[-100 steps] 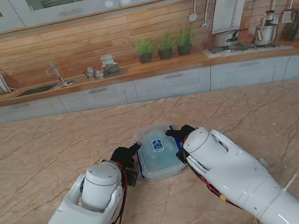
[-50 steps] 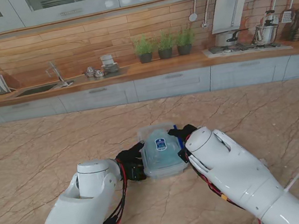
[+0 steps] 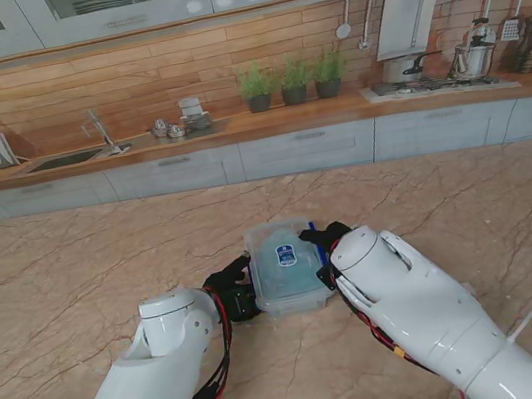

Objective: Fold the bubble film and place it into the plastic crate

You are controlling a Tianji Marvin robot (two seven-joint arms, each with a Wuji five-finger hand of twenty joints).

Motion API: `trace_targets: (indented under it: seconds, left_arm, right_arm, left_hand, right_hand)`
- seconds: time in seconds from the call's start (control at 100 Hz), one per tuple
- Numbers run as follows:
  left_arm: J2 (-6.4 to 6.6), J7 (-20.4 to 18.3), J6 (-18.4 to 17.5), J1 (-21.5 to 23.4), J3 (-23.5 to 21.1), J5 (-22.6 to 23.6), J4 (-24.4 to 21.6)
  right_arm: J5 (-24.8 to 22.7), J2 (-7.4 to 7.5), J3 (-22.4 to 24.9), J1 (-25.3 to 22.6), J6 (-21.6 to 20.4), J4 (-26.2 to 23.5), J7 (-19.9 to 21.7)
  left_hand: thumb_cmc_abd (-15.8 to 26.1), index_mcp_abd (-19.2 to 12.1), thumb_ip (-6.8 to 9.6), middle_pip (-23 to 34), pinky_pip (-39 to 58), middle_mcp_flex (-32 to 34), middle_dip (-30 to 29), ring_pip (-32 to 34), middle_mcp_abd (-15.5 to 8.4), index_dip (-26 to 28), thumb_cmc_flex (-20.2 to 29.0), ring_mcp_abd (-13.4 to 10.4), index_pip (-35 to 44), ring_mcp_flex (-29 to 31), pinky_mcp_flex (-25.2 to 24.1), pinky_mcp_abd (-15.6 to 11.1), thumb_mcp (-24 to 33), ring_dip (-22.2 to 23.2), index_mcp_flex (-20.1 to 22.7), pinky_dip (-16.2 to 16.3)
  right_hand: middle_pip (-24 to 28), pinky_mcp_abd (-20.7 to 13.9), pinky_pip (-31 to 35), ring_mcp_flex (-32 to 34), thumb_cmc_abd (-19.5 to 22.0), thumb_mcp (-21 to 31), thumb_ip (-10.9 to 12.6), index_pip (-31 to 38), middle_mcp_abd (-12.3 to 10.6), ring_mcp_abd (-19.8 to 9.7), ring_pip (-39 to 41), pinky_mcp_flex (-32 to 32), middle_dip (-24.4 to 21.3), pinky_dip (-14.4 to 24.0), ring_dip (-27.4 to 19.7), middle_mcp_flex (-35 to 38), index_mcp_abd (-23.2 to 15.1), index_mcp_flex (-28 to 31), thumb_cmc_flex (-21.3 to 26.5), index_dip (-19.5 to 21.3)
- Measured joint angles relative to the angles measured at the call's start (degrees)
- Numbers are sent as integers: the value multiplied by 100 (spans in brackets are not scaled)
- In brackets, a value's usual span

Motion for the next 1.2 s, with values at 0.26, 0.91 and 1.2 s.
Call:
trace_targets:
  seconds: [0.26, 0.91, 1.2]
  left_arm:
    - [-7, -15, 29, 8, -18, 73, 3]
    - [-15, -154, 138, -24, -91, 343, 45]
    - [120, -802, 262, -135, 211, 2059, 51]
  right_arm:
    - [6, 0, -14, -1, 30, -2, 45]
    - [1, 0, -43, 6, 82, -5, 76]
    - [-36, 19, -98, 24, 73, 11, 117]
  left_hand:
    - [-174, 0, 0, 784, 258, 106, 1570, 273, -93, -9, -10, -15, -70, 19, 32, -122, 462, 797, 0, 44]
    - [-171, -238, -32, 2141, 268, 1289, 2863, -95, -366, 1015, -93, -30, 1605, 411, 220, -27, 194, 186, 1562, -38]
    - [24, -238, -27, 2139, 772, 1631, 2897, 254, -350, 1595, -67, 37, 2441, 714, 326, 59, -644, 153, 1886, -7]
  right_hand:
    - [-15, -4, -8, 0, 0, -70, -9, -1, 0, 1, -9, -8, 0, 2, 0, -2, -47, 0, -16, -2]
    - [-26, -6, -42, -58, 77, -137, -22, -47, -6, 30, -40, -67, 0, 69, -24, -60, -191, 0, -76, -36]
    - [-26, -7, -71, -61, 82, -137, -21, -48, -8, 36, -81, -70, 0, 71, 31, -60, -191, 0, -82, 8]
